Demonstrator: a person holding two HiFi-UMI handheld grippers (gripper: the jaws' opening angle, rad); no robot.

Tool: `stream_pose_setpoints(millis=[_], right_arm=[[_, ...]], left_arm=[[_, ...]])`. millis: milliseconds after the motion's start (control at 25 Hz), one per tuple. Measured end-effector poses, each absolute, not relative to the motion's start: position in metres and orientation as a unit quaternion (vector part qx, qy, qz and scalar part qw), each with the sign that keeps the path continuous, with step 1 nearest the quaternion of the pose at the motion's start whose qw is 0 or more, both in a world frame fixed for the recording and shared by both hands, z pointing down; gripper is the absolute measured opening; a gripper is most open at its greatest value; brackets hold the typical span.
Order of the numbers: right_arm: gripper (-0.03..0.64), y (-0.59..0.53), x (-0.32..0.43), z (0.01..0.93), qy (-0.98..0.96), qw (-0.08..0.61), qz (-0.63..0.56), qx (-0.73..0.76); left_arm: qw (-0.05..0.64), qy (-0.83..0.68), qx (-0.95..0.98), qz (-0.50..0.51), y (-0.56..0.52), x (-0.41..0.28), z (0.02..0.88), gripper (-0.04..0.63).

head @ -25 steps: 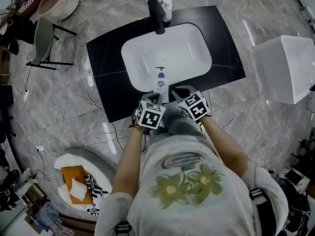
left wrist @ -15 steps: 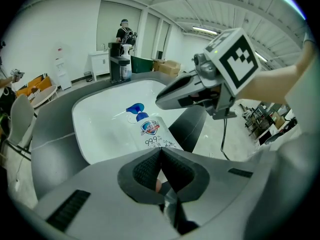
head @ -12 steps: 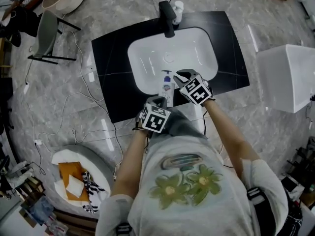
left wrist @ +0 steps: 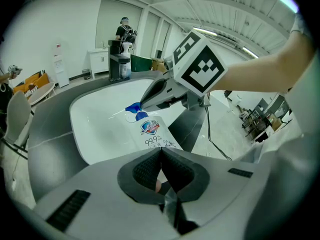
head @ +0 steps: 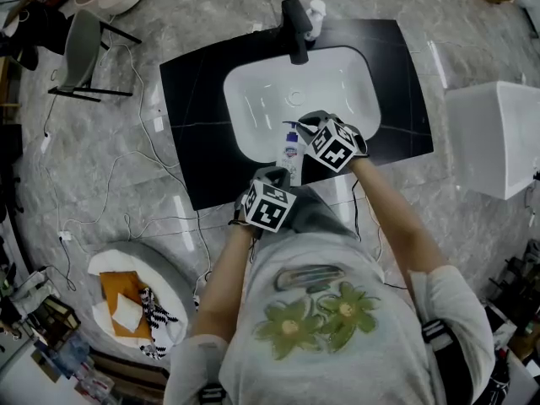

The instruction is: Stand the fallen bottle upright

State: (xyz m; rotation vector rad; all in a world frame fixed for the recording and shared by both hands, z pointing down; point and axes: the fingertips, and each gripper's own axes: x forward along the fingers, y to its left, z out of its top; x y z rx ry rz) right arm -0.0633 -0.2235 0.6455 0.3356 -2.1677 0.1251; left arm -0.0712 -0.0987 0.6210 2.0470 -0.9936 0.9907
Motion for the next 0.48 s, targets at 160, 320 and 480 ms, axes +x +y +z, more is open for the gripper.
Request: stream_pose_setpoints(millis=[160, 320, 480], right_arm=[[0.046, -0.223, -0.066, 0.642, -0.883, 0.453, 0.032, 0.116], [0.044, -0.223, -0.064, 0.638, -0.885, 0.449, 0.031, 0.118], [0.044, -0.223, -0.061, 0.626, -0.886, 0.443, 0.014, 0.133]], left_arm=[[0.328, -0.374, 0.781, 0.377, -0.099, -0.073, 0.622, 0.018], [0.326, -0.378, 0.781, 0.376, -0.1, -0.075, 0.623, 0.018], [0.32, -0.381, 0.782, 0.375, -0.1, -0.076, 0.619, 0.018]])
